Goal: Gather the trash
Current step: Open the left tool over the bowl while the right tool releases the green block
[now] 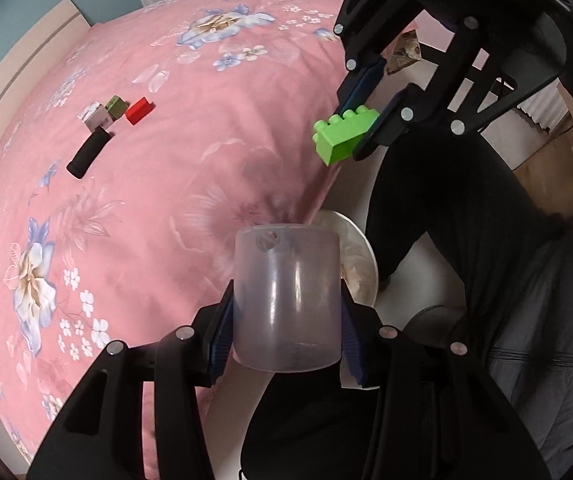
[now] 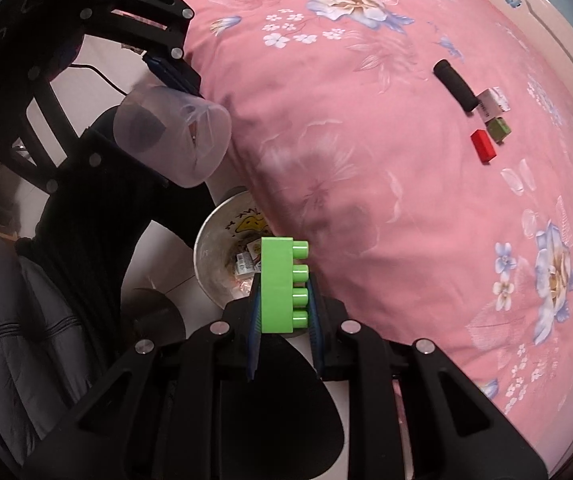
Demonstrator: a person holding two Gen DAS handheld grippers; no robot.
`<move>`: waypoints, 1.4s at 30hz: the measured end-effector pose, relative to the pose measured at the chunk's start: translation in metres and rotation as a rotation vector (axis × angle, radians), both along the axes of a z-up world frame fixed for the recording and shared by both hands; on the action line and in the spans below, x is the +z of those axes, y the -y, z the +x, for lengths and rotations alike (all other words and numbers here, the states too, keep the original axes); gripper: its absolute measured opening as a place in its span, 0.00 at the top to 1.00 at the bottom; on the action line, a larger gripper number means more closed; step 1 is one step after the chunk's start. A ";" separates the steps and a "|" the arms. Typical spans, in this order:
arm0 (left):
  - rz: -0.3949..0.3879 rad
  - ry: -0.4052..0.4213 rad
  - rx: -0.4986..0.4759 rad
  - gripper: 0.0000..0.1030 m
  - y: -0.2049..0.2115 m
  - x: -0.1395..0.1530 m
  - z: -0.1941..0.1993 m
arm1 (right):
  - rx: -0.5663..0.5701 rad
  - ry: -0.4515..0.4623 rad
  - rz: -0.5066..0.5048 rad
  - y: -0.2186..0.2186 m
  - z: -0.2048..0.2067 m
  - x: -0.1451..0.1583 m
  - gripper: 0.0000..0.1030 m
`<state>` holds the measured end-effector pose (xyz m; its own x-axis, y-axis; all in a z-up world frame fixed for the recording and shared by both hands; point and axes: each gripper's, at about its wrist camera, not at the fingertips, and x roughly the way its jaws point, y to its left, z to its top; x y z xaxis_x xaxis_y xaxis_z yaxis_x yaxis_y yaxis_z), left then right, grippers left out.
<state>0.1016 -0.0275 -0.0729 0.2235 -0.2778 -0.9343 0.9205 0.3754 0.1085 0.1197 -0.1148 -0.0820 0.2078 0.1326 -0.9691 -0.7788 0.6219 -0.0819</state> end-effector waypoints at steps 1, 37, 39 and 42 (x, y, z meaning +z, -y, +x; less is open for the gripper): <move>-0.003 -0.004 -0.004 0.53 0.001 -0.002 -0.002 | 0.005 0.001 -0.007 -0.001 -0.002 -0.003 0.79; 0.020 -0.203 -0.018 0.52 0.020 -0.124 0.019 | 0.015 -0.196 -0.034 -0.004 0.021 -0.115 0.79; 0.018 -0.212 -0.014 0.52 0.020 -0.131 0.021 | 0.016 -0.209 -0.031 -0.004 0.024 -0.122 0.79; 0.011 -0.211 0.000 0.52 0.020 -0.140 0.026 | 0.011 -0.222 -0.032 -0.006 0.029 -0.131 0.79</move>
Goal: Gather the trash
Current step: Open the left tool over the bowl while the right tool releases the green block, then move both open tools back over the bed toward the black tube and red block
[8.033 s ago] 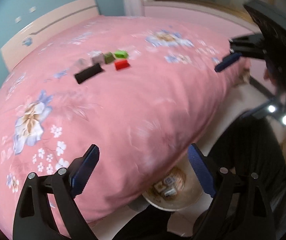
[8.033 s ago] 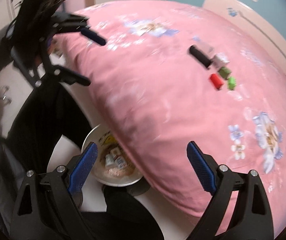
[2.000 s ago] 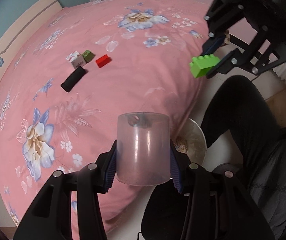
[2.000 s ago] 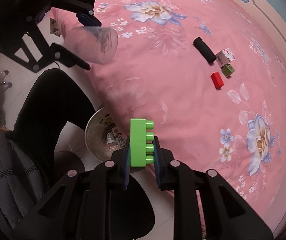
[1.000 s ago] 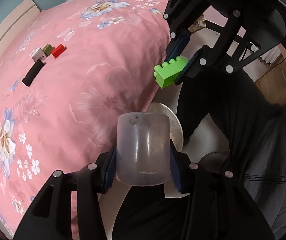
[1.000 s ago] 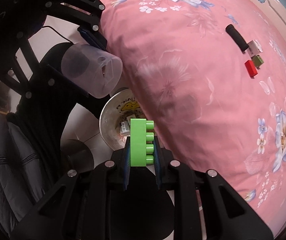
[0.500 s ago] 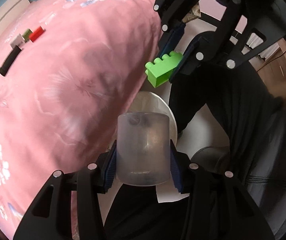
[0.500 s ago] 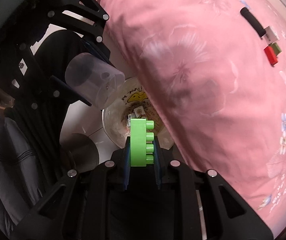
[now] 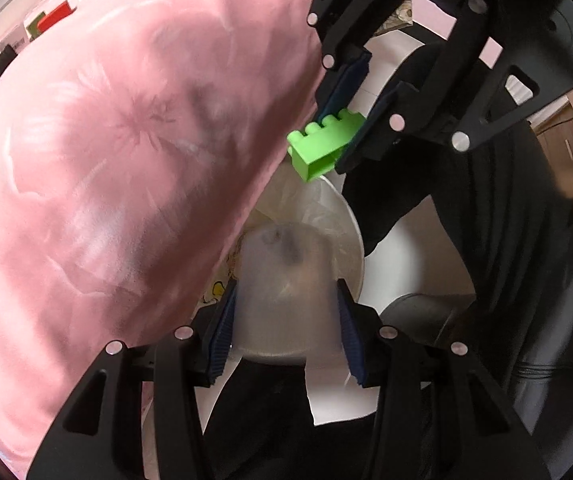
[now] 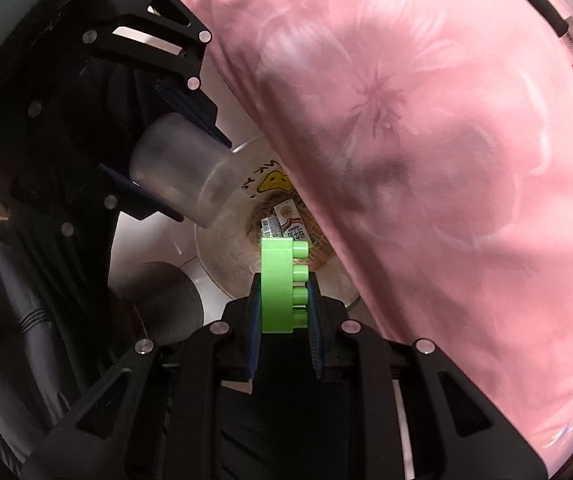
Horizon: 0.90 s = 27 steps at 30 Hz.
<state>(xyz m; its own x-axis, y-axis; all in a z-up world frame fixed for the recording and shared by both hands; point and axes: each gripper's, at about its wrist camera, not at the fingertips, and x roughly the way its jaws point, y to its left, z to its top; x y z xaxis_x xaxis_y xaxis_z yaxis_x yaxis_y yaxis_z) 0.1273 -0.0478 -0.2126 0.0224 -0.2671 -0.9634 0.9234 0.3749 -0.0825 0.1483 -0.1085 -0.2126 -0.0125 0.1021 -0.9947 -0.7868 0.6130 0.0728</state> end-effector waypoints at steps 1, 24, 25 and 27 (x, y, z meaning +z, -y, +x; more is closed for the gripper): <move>-0.003 0.005 0.004 0.52 -0.001 -0.002 0.002 | 0.001 -0.005 -0.001 -0.001 0.001 -0.003 0.76; -0.025 0.092 0.063 0.46 -0.013 0.022 0.009 | -0.081 0.136 0.058 0.025 -0.014 0.012 0.28; -0.025 0.097 0.071 0.46 -0.015 0.026 0.009 | -0.092 0.141 0.058 0.027 -0.013 0.014 0.28; -0.024 0.114 0.095 0.46 -0.019 0.032 0.012 | -0.113 0.155 0.064 0.031 -0.012 0.018 0.28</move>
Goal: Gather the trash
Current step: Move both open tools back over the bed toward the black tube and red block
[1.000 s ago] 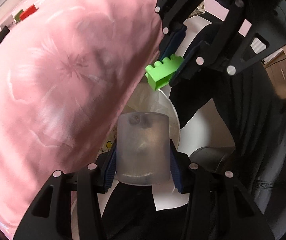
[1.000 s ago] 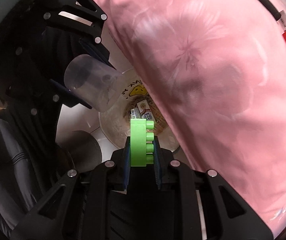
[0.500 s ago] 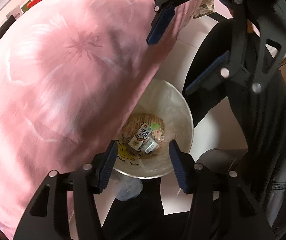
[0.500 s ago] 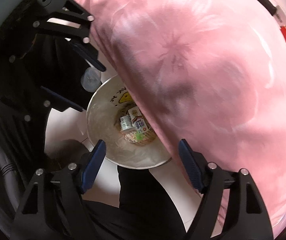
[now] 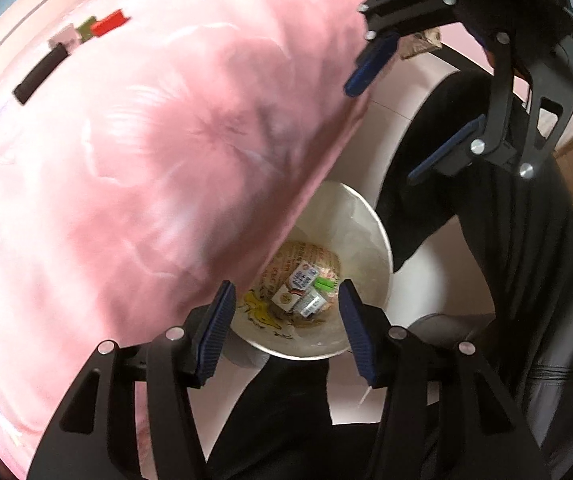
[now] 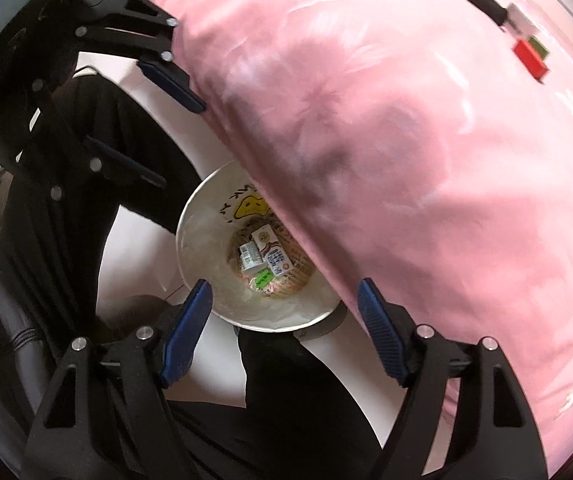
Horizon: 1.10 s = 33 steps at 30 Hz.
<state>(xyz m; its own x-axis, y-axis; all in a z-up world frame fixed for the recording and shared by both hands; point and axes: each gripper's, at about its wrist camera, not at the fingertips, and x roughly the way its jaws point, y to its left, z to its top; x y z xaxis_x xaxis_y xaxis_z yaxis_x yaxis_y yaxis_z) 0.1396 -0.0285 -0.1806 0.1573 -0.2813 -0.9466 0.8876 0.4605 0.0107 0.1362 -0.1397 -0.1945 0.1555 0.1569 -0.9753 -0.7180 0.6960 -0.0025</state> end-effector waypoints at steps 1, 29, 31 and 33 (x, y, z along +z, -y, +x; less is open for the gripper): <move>-0.002 0.000 0.009 0.46 -0.001 0.002 0.000 | -0.007 0.014 0.002 0.001 0.000 0.003 0.28; -0.017 0.067 0.030 0.42 -0.009 0.028 -0.010 | -0.162 0.194 0.024 0.037 0.001 0.057 0.19; -0.018 0.071 0.033 0.37 -0.011 0.031 -0.008 | -0.163 0.204 0.051 0.038 0.001 0.064 0.19; -0.021 0.070 0.043 0.30 -0.013 0.035 -0.005 | -0.181 0.213 0.096 0.044 0.001 0.072 0.19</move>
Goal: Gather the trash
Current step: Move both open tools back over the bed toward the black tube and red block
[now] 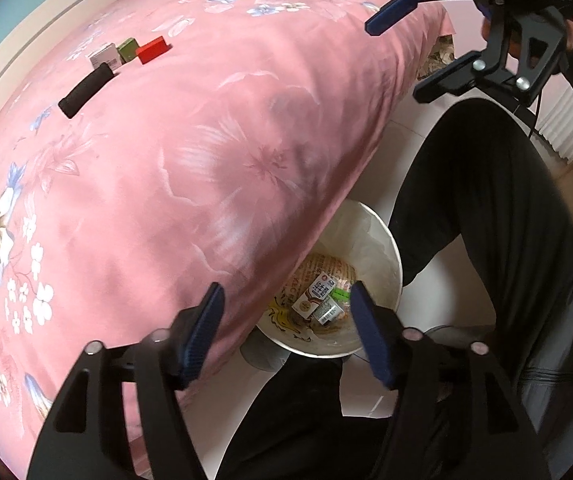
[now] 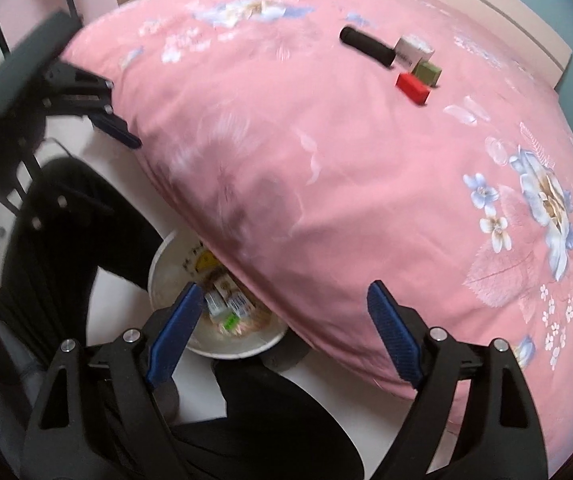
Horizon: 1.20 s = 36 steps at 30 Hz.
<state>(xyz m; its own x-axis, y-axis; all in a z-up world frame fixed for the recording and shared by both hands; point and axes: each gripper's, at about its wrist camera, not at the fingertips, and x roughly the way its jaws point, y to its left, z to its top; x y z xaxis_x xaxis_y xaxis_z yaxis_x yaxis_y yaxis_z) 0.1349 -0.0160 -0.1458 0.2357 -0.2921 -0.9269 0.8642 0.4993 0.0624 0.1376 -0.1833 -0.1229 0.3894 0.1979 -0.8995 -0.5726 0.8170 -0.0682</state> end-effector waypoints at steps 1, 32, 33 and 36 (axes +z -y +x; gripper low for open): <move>0.000 0.003 0.003 0.30 -0.001 0.002 0.002 | -0.013 0.003 0.018 0.003 0.001 0.003 0.19; -0.056 0.086 0.145 0.06 -0.007 0.106 0.108 | -0.007 0.055 0.032 0.053 0.074 0.097 0.19; -0.057 0.091 0.152 0.06 -0.008 0.107 0.112 | -0.006 0.063 0.021 0.052 0.077 0.097 0.19; -0.048 0.103 0.184 0.06 -0.011 0.111 0.127 | 0.004 0.061 0.009 0.053 0.088 0.098 0.19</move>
